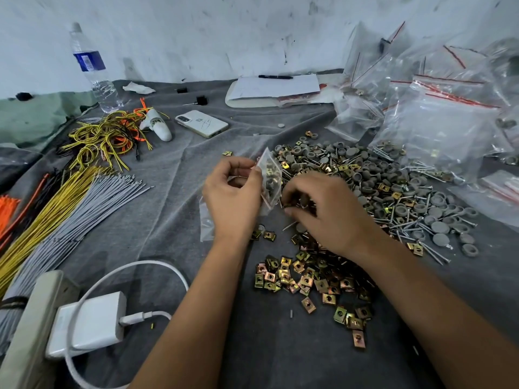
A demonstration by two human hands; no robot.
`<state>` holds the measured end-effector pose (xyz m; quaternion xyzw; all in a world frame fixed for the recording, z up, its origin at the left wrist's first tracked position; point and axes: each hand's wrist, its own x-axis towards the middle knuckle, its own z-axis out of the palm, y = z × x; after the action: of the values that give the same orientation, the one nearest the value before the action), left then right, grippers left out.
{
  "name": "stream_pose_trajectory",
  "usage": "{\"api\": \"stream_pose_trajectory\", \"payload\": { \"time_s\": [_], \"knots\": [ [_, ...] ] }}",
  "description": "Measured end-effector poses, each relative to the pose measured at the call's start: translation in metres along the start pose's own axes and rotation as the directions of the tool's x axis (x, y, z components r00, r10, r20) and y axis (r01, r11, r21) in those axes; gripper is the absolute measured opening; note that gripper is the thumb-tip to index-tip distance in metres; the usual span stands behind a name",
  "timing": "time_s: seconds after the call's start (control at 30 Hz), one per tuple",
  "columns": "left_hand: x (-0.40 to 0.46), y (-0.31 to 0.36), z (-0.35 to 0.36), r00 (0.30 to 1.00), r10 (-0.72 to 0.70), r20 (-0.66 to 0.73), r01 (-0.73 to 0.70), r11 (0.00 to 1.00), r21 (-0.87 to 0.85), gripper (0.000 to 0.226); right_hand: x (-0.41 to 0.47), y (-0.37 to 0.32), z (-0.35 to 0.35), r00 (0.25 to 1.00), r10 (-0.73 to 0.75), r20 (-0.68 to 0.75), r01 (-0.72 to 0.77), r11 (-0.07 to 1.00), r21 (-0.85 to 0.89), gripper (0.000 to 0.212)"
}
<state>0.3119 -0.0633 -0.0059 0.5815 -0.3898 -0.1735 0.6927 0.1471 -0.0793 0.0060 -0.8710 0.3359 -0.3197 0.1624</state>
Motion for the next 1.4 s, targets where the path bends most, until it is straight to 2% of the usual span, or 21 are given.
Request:
{"api": "stream_pose_trajectory", "payload": {
  "time_s": [0.07,0.13,0.23,0.37,0.43,0.5,0.6,0.73,0.8,0.9,1.03,1.13,1.2,1.27,1.33,1.4],
  "knots": [
    [-0.004,0.001,0.002,0.996,0.067,0.052,-0.07,0.995,0.067,0.012,0.001,0.001,-0.003,0.98,0.034,-0.195,-0.018,0.996,0.082,0.02],
    [-0.01,0.003,0.005,0.974,0.183,0.132,-0.205,0.963,0.173,0.008,0.001,0.002,-0.005,0.958,0.075,-0.276,-0.041,0.991,0.127,0.019],
    [-0.023,0.008,0.012,0.89,0.394,0.228,-0.45,0.837,0.31,0.009,0.001,0.007,-0.003,0.966,0.186,-0.181,-0.134,0.955,0.266,0.018],
    [-0.035,0.013,0.019,0.809,0.505,0.299,-0.587,0.721,0.369,0.008,0.001,0.013,-0.001,0.94,0.337,-0.056,-0.259,0.811,0.525,0.023],
    [-0.038,0.014,0.019,0.787,0.515,0.338,-0.614,0.7,0.365,0.006,0.001,0.016,0.0,0.933,0.354,-0.066,-0.27,0.808,0.524,0.023],
    [-0.04,0.016,0.019,0.768,0.524,0.367,-0.637,0.681,0.361,0.007,0.001,0.019,0.002,0.936,0.337,-0.101,-0.264,0.864,0.429,0.023],
    [-0.042,0.019,0.019,0.766,0.53,0.364,-0.639,0.693,0.334,0.007,0.001,0.02,0.002,0.943,0.313,-0.108,-0.248,0.883,0.398,0.028],
    [-0.036,0.015,0.017,0.829,0.482,0.284,-0.553,0.783,0.284,0.008,0.001,0.018,0.001,0.948,0.3,-0.107,-0.211,0.844,0.493,0.032],
    [-0.031,0.013,0.015,0.869,0.449,0.209,-0.492,0.829,0.264,0.009,0.003,0.019,0.0,0.924,0.337,-0.182,-0.21,0.844,0.494,0.022],
    [-0.027,0.009,0.013,0.893,0.427,0.144,-0.45,0.85,0.273,0.011,0.004,0.022,-0.005,0.875,0.399,-0.274,-0.233,0.843,0.484,0.013],
    [-0.027,0.005,0.014,0.903,0.393,0.177,-0.429,0.855,0.291,0.012,0.002,0.025,-0.008,0.84,0.404,-0.362,-0.313,0.906,0.284,0.008],
    [-0.026,0.002,0.014,0.925,0.34,0.167,-0.374,0.892,0.255,0.014,0.0,0.037,-0.019,0.797,0.385,-0.466,-0.446,0.895,-0.024,0.016],
    [-0.025,0.002,0.014,0.947,0.279,0.157,-0.309,0.924,0.223,0.011,-0.003,0.053,-0.03,0.772,0.44,-0.458,-0.6,0.743,-0.298,0.028],
    [-0.025,0.002,0.014,0.961,0.234,0.151,-0.259,0.949,0.18,0.009,-0.007,0.064,-0.038,0.729,0.529,-0.433,-0.684,0.56,-0.467,0.033],
    [-0.026,0.004,0.016,0.971,0.194,0.141,-0.212,0.97,0.121,0.009,-0.008,0.071,-0.043,0.732,0.528,-0.431,-0.681,0.543,-0.491,0.024],
    [-0.025,0.005,0.016,0.984,0.119,0.13,-0.122,0.992,0.013,0.013,-0.008,0.072,-0.043,0.764,0.477,-0.434,-0.639,0.65,-0.411,0.018]
  ]
}}
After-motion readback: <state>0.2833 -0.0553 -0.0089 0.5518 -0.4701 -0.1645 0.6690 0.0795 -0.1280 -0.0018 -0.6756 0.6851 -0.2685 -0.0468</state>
